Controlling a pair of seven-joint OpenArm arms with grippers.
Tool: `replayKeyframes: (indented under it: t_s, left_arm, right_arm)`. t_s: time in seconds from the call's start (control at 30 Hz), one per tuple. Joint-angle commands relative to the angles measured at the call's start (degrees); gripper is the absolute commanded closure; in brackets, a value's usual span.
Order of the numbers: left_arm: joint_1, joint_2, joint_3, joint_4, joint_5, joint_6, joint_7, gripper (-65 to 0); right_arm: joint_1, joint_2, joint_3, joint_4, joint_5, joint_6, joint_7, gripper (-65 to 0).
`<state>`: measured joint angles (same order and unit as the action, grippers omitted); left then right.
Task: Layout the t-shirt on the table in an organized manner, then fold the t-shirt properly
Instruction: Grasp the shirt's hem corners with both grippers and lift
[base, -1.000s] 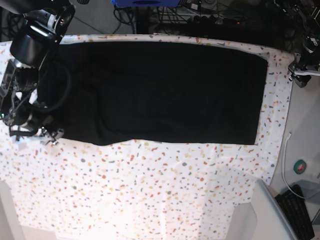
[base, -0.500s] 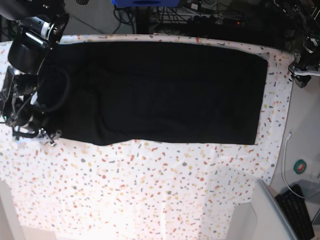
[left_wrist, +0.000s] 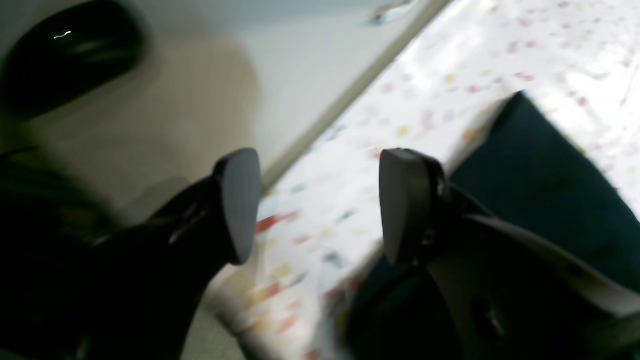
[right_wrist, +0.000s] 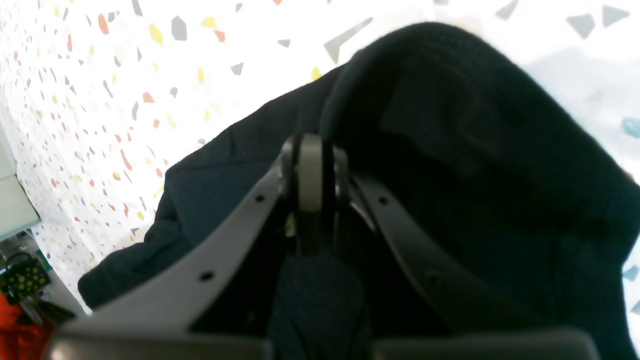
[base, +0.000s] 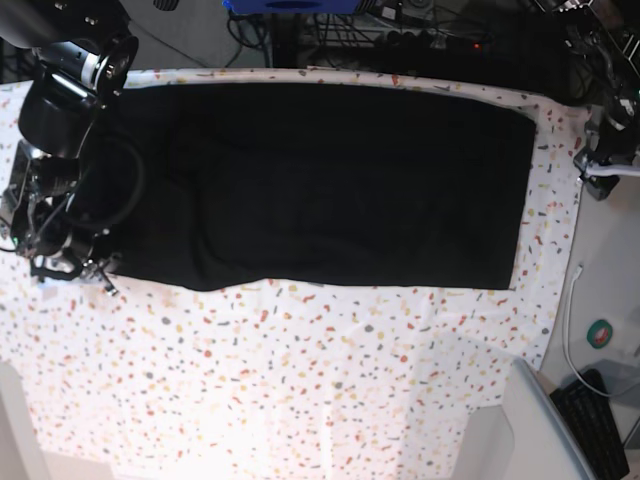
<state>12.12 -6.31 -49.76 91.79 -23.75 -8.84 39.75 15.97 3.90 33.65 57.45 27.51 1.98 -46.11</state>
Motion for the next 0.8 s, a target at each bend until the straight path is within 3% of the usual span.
replayKeyframes:
  t_s: [0.0, 0.13, 0.27, 0.43, 0.63, 0.77]
  left_arm:
    - [-1.3, -1.8, 1.8, 0.3, -0.6, -0.3, -1.1, -35.9]
    - [-7.8, -3.8, 8.9, -5.4, -0.6, -0.1, -1.1, -36.2]
    - [-16.1, -6.5, 13.0, -17.1, -0.6, 3.7, -1.1, -36.5]
    - [-27.8, -10.6, 23.8, -35.6, -0.6, 4.6, -1.6, -46.7]
    - [-34.7, -10.9, 29.1, -46.8, -0.6, 4.6, -7.7, -48.2]
    - [-39.3, -10.9, 37.1, -56.1, -0.6, 4.6, -11.0, -48.7]
  right_arm:
    - [1.3, 0.5, -0.1, 0.9, 0.8, 0.6, 0.4, 0.0]
    - [1.2, 0.4, -0.2, 0.9, 0.8, 0.6, -0.4, 0.0]
    - [1.3, 0.3, -0.2, 3.2, 0.8, 0.6, -2.3, 0.0]
    - [1.2, 0.3, -0.2, 7.4, 0.9, 0.6, -4.8, 0.0]
    - [1.0, 0.4, -0.2, 8.6, 0.9, 0.6, -5.4, 0.0]
    - [1.0, 0.4, -0.2, 8.5, 0.9, 0.6, -5.4, 0.0]
